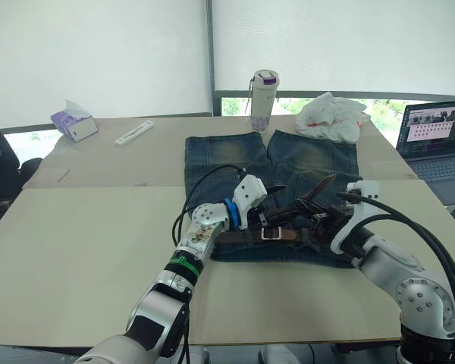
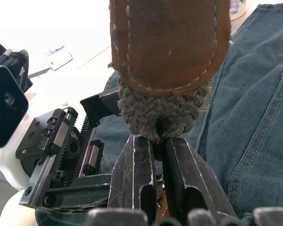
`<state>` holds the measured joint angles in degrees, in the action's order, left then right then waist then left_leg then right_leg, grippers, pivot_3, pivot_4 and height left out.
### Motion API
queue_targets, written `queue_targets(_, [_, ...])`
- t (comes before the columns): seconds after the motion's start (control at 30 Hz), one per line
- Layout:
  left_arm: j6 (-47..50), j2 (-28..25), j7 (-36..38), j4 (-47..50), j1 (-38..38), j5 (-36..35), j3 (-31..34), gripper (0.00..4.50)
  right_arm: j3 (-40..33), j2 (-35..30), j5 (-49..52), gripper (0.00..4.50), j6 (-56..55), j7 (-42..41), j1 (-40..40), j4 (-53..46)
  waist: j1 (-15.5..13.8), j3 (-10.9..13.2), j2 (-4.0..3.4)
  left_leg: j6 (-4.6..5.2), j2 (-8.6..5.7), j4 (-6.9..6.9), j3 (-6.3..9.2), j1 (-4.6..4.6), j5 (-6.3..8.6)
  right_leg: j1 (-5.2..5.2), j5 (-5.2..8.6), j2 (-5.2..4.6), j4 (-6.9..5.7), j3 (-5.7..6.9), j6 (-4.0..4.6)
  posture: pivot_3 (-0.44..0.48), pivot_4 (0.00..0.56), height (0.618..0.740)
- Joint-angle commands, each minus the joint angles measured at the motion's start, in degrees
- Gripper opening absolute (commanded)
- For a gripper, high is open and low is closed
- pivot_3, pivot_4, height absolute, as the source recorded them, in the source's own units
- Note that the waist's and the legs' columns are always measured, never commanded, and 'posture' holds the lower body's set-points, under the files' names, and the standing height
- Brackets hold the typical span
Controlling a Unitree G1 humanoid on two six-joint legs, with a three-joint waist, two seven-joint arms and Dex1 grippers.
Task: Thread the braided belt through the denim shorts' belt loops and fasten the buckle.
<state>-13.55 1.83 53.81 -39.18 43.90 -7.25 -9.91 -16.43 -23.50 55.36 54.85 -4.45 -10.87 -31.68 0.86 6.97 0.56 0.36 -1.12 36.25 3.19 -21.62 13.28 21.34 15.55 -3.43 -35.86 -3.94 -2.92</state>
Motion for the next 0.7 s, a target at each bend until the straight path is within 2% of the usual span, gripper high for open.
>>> queue_targets(0.03, [-0.9, 0.4, 0.7, 1.4, 0.8, -1.2, 0.3, 3.92, -0.5, 0.0, 1.2, 0.0, -0.9, 0.2, -1.0, -1.1, 0.0, 0.0, 0.0, 0.0, 0.0, 0.0, 0.0, 0.0, 0.0, 0.0, 0.0, 0.0, 0.0, 0.0, 0.0, 0.0, 0.15, 0.74])
queue_targets(0.7, [3.4, -0.8, 0.4, 3.8, -2.2, -2.3, 1.2, 3.92, -0.7, -0.3, 1.1, 0.0, -0.9, 0.0, -1.3, -0.6, 0.0, 0.0, 0.0, 0.0, 0.01, -0.02, 0.03, 0.0, 0.0, 0.01, 0.02, 0.0, 0.0, 0.0, -0.03, 0.0, 0.15, 0.74])
